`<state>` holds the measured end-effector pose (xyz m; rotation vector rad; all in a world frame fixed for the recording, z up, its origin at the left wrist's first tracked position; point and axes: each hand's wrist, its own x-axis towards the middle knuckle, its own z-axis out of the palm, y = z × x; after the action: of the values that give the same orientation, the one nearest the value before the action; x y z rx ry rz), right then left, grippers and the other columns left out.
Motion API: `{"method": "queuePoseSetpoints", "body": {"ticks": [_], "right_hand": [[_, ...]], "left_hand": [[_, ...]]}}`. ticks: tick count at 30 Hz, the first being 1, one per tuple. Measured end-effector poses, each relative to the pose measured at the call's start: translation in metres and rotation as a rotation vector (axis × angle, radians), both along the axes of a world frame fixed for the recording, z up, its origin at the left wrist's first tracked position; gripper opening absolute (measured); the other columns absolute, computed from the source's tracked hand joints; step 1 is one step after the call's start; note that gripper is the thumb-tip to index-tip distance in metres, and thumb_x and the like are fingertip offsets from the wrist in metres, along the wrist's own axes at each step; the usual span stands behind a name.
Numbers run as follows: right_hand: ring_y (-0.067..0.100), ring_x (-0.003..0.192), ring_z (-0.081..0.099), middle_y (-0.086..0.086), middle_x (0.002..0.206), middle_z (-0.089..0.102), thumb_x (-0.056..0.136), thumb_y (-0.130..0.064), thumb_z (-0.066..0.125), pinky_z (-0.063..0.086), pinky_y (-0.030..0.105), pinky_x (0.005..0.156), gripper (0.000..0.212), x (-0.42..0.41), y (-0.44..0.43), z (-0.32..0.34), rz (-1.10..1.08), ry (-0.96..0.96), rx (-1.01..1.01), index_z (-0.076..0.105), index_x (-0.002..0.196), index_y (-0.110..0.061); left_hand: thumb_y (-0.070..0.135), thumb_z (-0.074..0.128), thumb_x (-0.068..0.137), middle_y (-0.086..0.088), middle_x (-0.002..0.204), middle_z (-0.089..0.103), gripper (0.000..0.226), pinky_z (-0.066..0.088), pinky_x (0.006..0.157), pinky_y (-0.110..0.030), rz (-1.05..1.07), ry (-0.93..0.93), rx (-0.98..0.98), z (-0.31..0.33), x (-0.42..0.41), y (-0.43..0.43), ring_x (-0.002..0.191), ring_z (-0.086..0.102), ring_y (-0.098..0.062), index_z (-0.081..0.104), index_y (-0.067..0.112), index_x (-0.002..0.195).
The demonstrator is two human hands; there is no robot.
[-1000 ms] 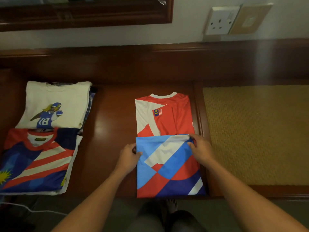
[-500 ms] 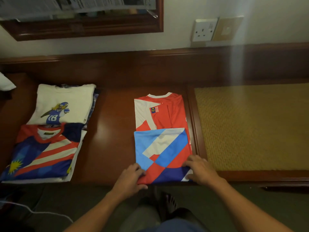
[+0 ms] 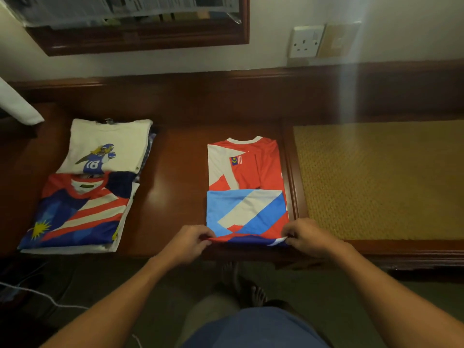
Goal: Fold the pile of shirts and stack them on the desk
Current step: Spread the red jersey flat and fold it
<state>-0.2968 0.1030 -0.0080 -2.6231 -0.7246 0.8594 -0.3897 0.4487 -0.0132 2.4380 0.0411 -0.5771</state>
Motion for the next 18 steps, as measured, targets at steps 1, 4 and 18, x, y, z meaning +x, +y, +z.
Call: {"method": "queuePoseSetpoints", "body": {"ticks": [1,4,18], "right_hand": [[0.007,0.080,0.059,-0.014,0.082,0.064,0.088,-0.024,0.069,0.044,0.029,0.075,0.012,0.007,0.000,0.009,-0.027,0.032,0.043,0.067,0.086,-0.035],[0.001,0.069,0.057,-0.013,0.075,0.064,0.087,-0.014,0.073,0.040,0.013,0.062,0.011,0.029,0.005,0.039,-0.090,0.046,0.153,0.074,0.091,-0.023],[0.012,0.101,0.060,-0.007,0.101,0.067,0.095,-0.020,0.068,0.046,0.022,0.069,0.010,0.158,0.069,0.082,-0.447,-0.101,0.249,0.072,0.103,-0.025]], "left_hand": [[0.019,0.069,0.095,0.019,0.101,0.069,0.017,0.047,0.076,-0.010,0.022,0.004,-0.039,0.012,0.003,0.004,0.093,0.063,0.004,0.075,0.030,0.106],[0.015,0.070,0.094,0.021,0.099,0.072,0.021,0.048,0.079,-0.009,0.090,-0.044,-0.107,0.047,0.020,0.017,0.097,0.062,0.009,0.075,0.032,0.104],[0.024,0.073,0.092,0.009,0.102,0.072,0.018,0.050,0.081,-0.021,0.301,-0.275,-0.095,0.073,0.167,0.063,0.101,0.063,-0.008,0.076,0.021,0.109]]}}
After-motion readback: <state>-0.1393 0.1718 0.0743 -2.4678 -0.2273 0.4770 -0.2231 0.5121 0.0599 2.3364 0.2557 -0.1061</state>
